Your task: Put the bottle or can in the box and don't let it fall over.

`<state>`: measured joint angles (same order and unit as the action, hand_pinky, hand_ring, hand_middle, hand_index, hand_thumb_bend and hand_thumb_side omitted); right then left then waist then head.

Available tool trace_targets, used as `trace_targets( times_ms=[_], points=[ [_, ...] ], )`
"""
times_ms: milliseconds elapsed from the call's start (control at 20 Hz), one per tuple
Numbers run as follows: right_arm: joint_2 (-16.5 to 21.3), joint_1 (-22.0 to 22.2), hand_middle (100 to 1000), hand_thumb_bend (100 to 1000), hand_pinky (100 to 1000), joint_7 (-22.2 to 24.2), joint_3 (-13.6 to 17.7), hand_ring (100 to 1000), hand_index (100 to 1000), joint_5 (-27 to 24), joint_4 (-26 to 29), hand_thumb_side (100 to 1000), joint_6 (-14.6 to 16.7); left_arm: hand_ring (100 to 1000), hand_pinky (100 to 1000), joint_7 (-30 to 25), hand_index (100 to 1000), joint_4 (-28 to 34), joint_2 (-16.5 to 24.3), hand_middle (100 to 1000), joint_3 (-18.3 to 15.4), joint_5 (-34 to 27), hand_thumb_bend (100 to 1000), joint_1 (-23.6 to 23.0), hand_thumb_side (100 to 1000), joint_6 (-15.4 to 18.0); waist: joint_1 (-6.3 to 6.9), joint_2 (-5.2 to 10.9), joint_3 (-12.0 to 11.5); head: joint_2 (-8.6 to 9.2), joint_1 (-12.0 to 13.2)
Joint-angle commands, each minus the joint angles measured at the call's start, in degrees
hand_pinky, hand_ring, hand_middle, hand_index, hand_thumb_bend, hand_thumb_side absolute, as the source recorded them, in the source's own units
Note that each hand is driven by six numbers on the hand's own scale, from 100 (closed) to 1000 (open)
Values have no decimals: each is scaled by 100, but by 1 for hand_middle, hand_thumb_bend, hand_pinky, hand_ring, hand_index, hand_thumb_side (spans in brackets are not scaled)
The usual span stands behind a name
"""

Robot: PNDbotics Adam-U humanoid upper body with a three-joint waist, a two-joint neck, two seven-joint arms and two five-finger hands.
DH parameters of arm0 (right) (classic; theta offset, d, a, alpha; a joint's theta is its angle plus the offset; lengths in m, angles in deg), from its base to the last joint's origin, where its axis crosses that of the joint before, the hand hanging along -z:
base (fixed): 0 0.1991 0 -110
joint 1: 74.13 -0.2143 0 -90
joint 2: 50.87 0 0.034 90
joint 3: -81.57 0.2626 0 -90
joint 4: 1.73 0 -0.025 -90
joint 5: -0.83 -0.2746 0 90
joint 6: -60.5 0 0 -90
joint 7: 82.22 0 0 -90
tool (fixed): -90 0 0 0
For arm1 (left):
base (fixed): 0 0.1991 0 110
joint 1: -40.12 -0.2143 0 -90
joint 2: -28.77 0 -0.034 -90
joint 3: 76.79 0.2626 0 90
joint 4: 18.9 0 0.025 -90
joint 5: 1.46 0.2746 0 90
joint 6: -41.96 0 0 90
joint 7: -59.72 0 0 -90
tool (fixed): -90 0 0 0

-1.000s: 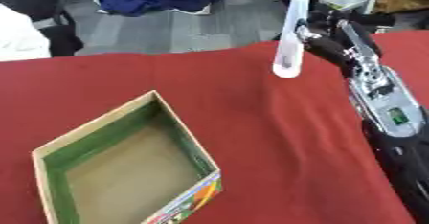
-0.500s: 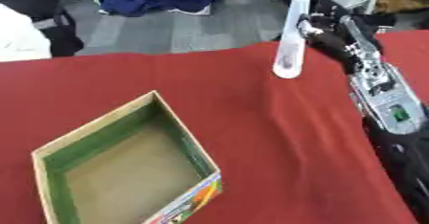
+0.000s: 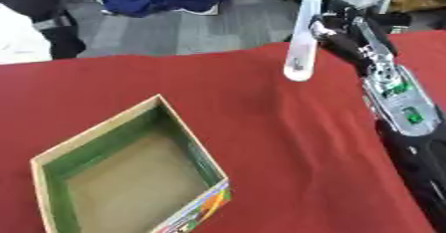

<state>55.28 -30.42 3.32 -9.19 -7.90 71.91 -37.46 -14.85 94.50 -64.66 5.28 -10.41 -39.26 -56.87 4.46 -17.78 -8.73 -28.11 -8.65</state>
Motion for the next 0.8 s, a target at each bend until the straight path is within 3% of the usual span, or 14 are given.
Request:
trace_targets(
  times_ms=[50, 800],
  points=[
    [260, -158, 1000, 100, 1000, 30, 13, 1000, 1000, -3, -93, 414, 74, 953, 717, -18, 768, 119, 78, 851, -4, -18, 121, 43, 862, 19, -15, 73, -15, 82, -29],
    [415, -279, 990, 100, 1000, 245, -43, 1000, 1000, -597, -263, 484, 292, 955, 718, -57, 768, 119, 73, 852, 13, -24, 120, 85, 862, 28, -28, 13, -87, 168, -122]
  ],
)
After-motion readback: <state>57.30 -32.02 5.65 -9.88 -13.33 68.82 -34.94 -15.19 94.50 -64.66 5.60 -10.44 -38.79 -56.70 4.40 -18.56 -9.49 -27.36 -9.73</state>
